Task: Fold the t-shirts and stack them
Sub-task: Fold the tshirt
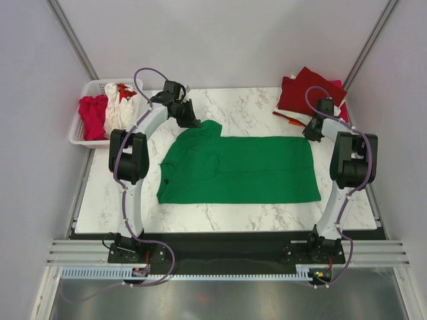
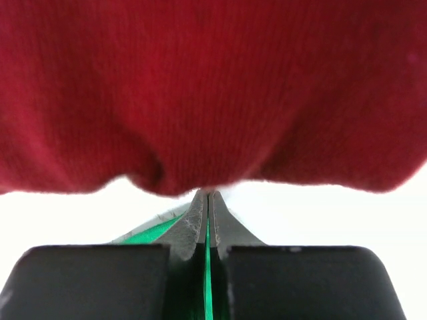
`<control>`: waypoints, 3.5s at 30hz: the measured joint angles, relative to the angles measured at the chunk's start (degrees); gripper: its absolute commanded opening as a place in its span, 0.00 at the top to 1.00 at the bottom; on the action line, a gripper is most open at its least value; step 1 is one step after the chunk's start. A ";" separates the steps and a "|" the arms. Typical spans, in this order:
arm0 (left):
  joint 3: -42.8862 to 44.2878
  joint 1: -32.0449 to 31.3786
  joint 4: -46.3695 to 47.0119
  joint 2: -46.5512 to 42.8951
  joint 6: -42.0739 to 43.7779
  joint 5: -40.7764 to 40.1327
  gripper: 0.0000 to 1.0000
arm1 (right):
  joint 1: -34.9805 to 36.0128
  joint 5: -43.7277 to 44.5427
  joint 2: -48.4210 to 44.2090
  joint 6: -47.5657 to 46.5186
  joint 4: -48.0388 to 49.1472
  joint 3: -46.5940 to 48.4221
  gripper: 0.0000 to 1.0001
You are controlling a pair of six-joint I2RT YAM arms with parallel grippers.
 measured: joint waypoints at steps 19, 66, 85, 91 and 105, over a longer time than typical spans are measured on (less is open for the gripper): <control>-7.61 -0.57 -7.13 -17.68 6.95 -5.97 0.98 | 0.00 -1.29 -18.71 -1.09 -5.46 -4.61 1.00; -53.20 -7.43 -13.75 -46.62 2.80 -16.61 0.25 | -1.53 5.44 -25.64 -1.29 -9.20 -25.77 0.02; -46.56 -8.00 -9.16 -37.35 -7.39 -22.67 0.44 | 6.80 -8.57 -29.70 -2.86 -4.02 -23.71 0.04; -46.49 -8.07 -5.49 -31.30 -9.84 -22.86 0.45 | 10.99 -10.21 -23.34 -2.80 -2.47 -24.98 0.02; -17.55 -7.10 -11.54 -7.26 -9.42 -25.05 0.44 | 18.27 -11.74 -26.34 -0.22 7.48 -32.94 0.02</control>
